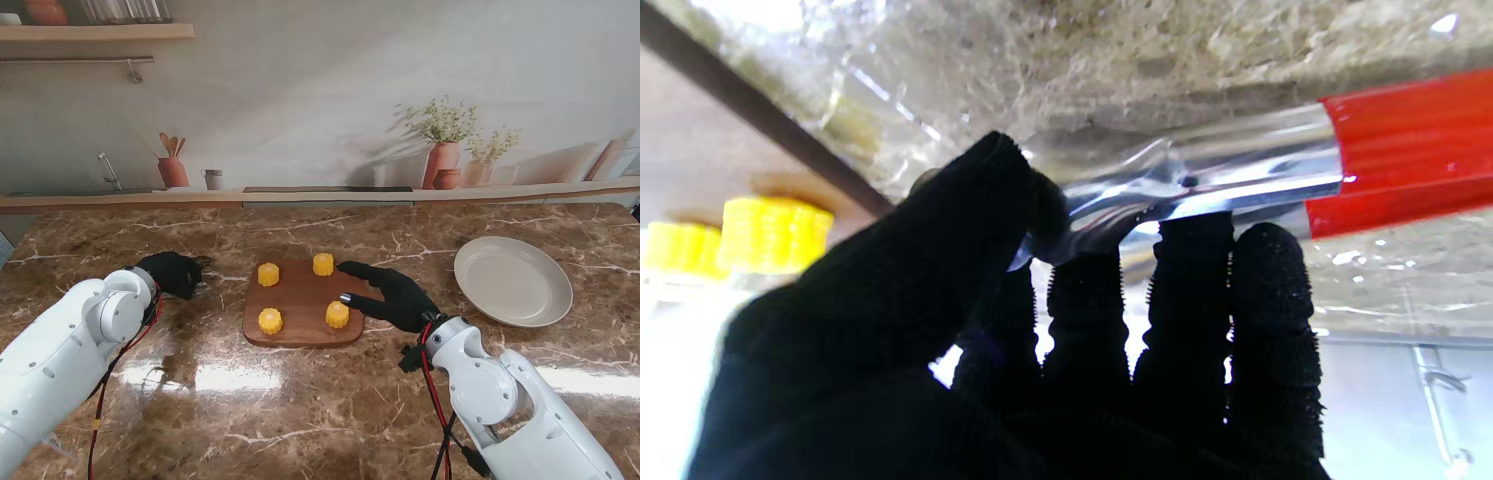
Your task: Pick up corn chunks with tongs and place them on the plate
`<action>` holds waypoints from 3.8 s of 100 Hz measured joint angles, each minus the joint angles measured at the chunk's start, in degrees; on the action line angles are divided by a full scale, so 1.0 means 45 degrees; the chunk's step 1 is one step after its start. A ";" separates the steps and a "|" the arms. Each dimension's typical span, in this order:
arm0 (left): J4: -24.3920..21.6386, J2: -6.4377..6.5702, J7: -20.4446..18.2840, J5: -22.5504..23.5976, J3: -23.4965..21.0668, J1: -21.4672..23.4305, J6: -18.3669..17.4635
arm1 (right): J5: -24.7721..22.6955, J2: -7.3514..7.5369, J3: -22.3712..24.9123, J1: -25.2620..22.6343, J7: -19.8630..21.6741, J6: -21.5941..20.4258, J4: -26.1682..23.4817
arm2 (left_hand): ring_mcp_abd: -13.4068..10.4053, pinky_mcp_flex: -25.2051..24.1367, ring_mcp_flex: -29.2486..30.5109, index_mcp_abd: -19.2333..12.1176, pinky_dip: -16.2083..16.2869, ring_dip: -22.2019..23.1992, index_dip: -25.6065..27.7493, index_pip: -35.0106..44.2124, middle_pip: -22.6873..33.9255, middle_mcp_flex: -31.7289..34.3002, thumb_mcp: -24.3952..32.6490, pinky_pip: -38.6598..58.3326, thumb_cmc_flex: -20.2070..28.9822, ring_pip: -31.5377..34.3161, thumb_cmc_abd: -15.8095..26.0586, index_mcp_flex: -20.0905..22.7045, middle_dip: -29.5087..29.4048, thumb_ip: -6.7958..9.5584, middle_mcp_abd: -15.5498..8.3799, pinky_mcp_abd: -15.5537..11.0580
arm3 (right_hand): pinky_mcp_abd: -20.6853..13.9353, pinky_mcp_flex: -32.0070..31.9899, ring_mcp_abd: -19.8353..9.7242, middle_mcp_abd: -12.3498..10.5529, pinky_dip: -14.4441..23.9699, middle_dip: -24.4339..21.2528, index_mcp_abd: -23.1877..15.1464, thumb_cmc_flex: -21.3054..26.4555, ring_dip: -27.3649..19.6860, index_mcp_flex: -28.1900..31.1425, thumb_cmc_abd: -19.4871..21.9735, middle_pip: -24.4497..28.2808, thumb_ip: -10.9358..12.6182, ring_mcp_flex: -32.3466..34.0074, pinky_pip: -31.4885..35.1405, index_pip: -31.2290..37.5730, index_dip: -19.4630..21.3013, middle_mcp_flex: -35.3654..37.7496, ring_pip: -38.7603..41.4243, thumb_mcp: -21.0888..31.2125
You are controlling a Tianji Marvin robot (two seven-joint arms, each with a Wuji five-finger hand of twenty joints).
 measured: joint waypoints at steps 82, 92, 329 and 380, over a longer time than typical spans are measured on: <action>-0.7983 -0.1140 0.4046 -0.5052 -0.2725 0.3660 0.1867 | 0.0029 -0.0342 0.0014 -0.0331 -0.1715 0.1700 -0.0721 | 0.0396 0.1088 0.1175 0.0655 0.0637 0.0436 0.1772 -0.0344 0.0411 0.0310 0.0212 0.0710 0.0008 0.0826 -0.0227 0.0268 0.0938 -0.0183 0.0485 0.0614 | 0.0194 0.0530 0.0501 0.0488 0.0156 0.0219 0.0817 0.1482 0.0200 0.0139 -0.3511 0.0322 0.0033 0.0825 0.0493 0.0978 0.0871 0.0629 0.0338 0.0414; -0.8187 -0.1348 0.4793 -0.6028 -0.1833 0.3524 0.1586 | 0.0687 -0.0437 0.0044 -0.0403 -0.1739 0.2075 -0.0917 | 0.0398 0.1104 0.1176 0.0655 0.0637 0.0437 0.1779 -0.0344 0.0440 0.0310 0.0214 0.0711 0.0010 0.0826 -0.0227 0.0268 0.0938 -0.0183 0.0488 0.0616 | 0.0322 0.0591 0.0638 0.0675 0.0156 0.0313 0.1184 0.1597 0.0200 -0.0125 -0.4252 0.0322 0.0033 0.0825 0.0498 0.1110 0.1052 0.0548 0.0338 0.0492; -0.6365 -0.3484 0.6598 -1.2416 0.2965 0.1594 -0.1114 | 0.6398 -0.1603 0.0295 -0.0425 -0.4367 0.1297 -0.0658 | 0.0593 0.0473 0.1044 0.0852 0.0911 0.0653 0.2315 -0.0818 0.0443 0.0310 0.0615 0.0727 0.0157 0.0815 -0.0118 0.0269 0.0942 -0.0192 0.0620 0.0720 | 0.2556 0.2861 0.1120 0.0153 0.4376 0.3444 0.0018 0.4572 0.3434 0.2321 -0.4969 0.1965 -0.1188 0.3908 0.3738 0.2140 0.3351 0.2128 0.2635 -0.1249; -0.6467 -0.3624 0.7128 -1.2423 0.2854 0.1694 -0.0292 | 0.5154 -0.1412 0.0383 -0.0458 -0.3659 0.0717 -0.0398 | 0.0596 0.0451 0.1041 0.0945 0.0939 0.0653 0.2297 -0.0929 0.0461 0.0309 0.0614 0.0727 0.0129 0.0815 -0.0127 0.0267 0.0942 -0.0484 0.0620 0.0728 | 0.2566 0.5353 0.1584 0.0326 0.3117 0.3426 0.1056 0.5439 0.4322 0.1039 -0.5087 0.2586 -0.1327 0.5621 0.6861 0.1070 0.1181 0.2286 0.4242 -0.1287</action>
